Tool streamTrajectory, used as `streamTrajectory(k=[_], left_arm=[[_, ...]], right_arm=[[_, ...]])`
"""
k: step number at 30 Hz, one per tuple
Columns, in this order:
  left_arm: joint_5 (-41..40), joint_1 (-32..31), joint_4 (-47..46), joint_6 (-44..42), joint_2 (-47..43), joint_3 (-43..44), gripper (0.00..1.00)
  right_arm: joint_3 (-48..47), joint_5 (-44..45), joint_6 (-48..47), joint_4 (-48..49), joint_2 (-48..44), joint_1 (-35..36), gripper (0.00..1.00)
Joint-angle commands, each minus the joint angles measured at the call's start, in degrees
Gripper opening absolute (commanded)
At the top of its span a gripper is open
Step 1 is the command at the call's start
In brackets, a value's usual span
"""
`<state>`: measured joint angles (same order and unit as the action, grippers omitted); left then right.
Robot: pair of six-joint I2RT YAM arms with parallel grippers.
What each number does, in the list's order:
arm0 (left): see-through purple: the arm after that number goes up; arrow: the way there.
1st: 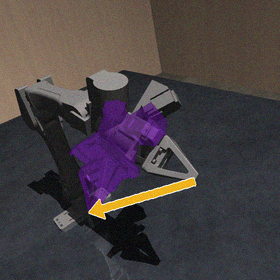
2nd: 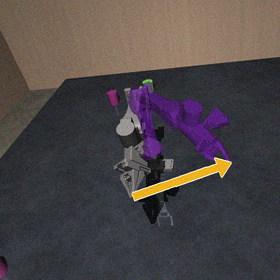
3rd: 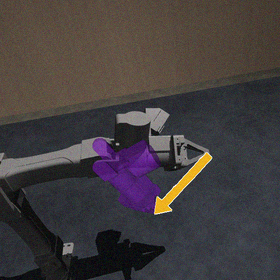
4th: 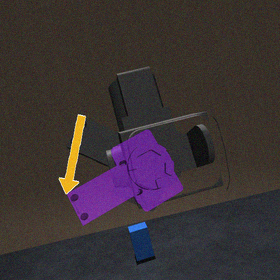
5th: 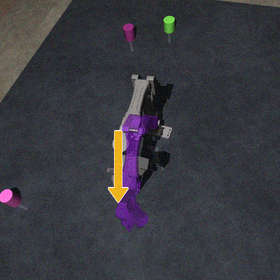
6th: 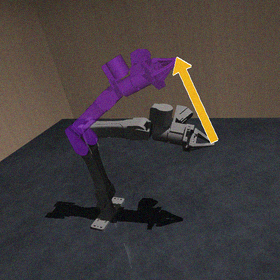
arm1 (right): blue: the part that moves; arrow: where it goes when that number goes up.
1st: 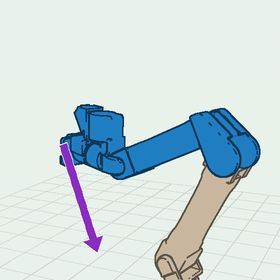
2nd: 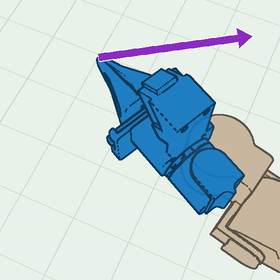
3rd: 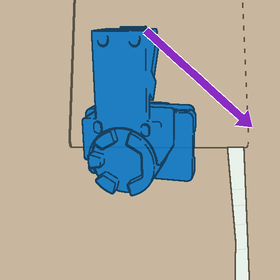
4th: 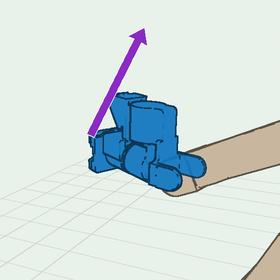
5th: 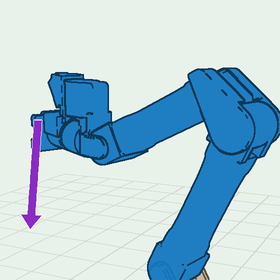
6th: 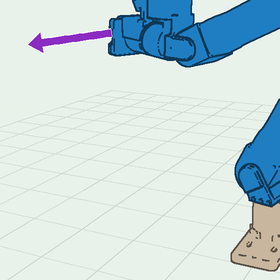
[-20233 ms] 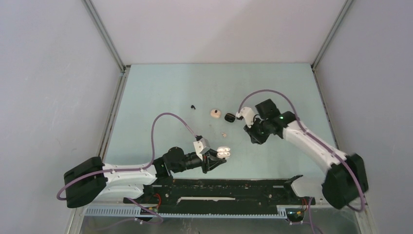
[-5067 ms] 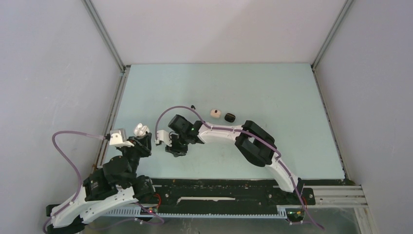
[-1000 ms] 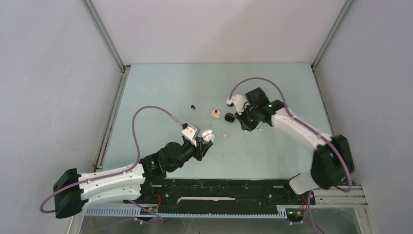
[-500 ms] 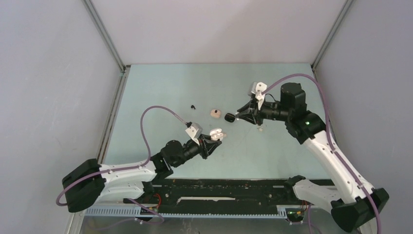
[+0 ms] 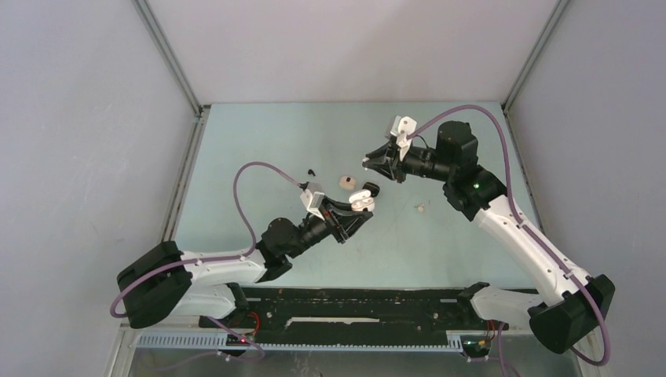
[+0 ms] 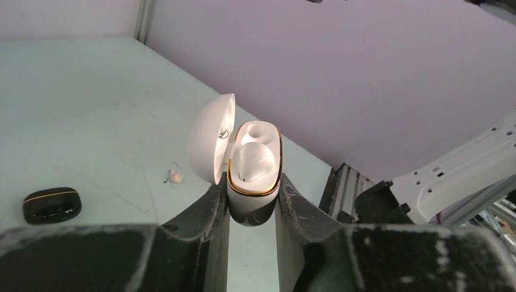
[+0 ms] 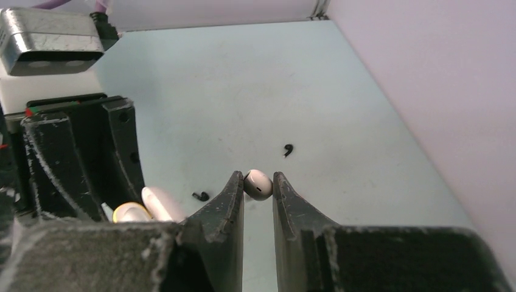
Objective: Insert the wireless bluetooth earbuds into the charging case
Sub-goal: Place the earbud in the charging case.
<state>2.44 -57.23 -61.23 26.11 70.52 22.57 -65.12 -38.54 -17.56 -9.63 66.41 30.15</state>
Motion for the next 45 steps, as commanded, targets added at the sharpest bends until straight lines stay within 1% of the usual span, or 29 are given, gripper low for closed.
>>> streamTrajectory(k=[1,6,9,11,13,14,16,19,21,25,28,29,31,32,34,36,39,41,42,45], left_arm=[[-3.0,0.3,-4.1,1.9,-0.1,2.1,0.0],[-7.3,1.2,-2.7,5.5,-1.1,2.6,0.0],[-7.6,1.6,1.8,6.4,-2.2,4.1,0.0],[-7.8,1.7,6.3,6.3,-3.4,5.3,0.0],[-7.6,1.7,9.5,5.4,-4.3,5.8,0.0],[-7.5,1.7,10.3,4.7,-4.8,5.8,0.0],[-7.3,1.7,11.4,4.1,-5.4,5.8,0.0],[-6.9,1.7,12.4,3.1,-6.4,5.7,0.0],[-6.6,1.7,13.5,2.2,-7.2,5.9,0.0],[-5.4,1.8,14.6,1.1,-8.8,6.1,0.0],[-3.0,1.8,14.4,-0.5,-9.8,5.8,0.0],[-0.9,1.8,14.5,-1.3,-10.2,5.7,0.0],[3.0,1.8,14.9,-3.8,-11.2,5.4,0.0],[4.7,1.8,15.2,-5.0,-11.7,5.3,0.0],[7.5,1.8,15.5,-7.1,-12.5,5.1,0.0],[9.0,1.8,14.6,-7.9,-12.9,4.6,0.0],[11.6,1.8,11.0,-7.6,-12.3,4.1,0.0],[13.0,1.7,11.9,-8.2,-11.9,4.9,0.01],[13.6,1.6,12.5,-8.9,-11.8,5.1,0.01],[13.8,1.1,14.9,-10.9,-11.8,5.9,0.01]], right_arm=[[-4.4,2.3,-0.3,3.0,1.0,0.9,0.0],[-3.1,2.5,-1.2,4.3,-0.2,1.9,0.0],[-3.1,2.4,-4.0,3.9,-1.1,1.1,0.0],[-3.1,3.6,-6.3,3.5,-1.5,0.5,0.0],[-5.1,7.3,-12.1,0.7,-0.6,0.4,0.0],[-6.5,9.7,-16.5,-1.1,0.7,0.3,0.0],[-10.6,13.9,-21.3,-5.1,3.9,-0.6,0.0],[-16.4,12.4,-21.4,-9.3,7.2,-4.1,0.0],[-17.5,12.2,-22.4,-10.5,7.5,-4.5,0.0],[-15.6,11.9,-27.8,-13.1,1.9,-1.5,0.0],[-14.5,10.2,-22.9,-16.1,-4.9,0.8,0.0],[-12.8,9.7,-22.0,-15.3,-7.6,1.8,0.0],[-6.4,10.6,-21.9,-10.7,-14.7,4.5,0.0],[-2.3,11.9,-22.2,-7.7,-18.0,7.4,0.0],[5.8,16.4,-23.2,-2.0,-23.7,12.4,0.0],[11.0,21.1,-23.1,2.0,-27.1,16.4,0.0],[15.2,24.2,-21.4,7.4,-27.7,18.0,0.0],[16.1,24.7,-19.5,9.0,-26.1,18.0,0.0],[16.5,24.6,-18.9,11.4,-25.4,18.1,0.0],[19.1,23.2,-19.0,15.6,-24.2,17.8,0.0]])
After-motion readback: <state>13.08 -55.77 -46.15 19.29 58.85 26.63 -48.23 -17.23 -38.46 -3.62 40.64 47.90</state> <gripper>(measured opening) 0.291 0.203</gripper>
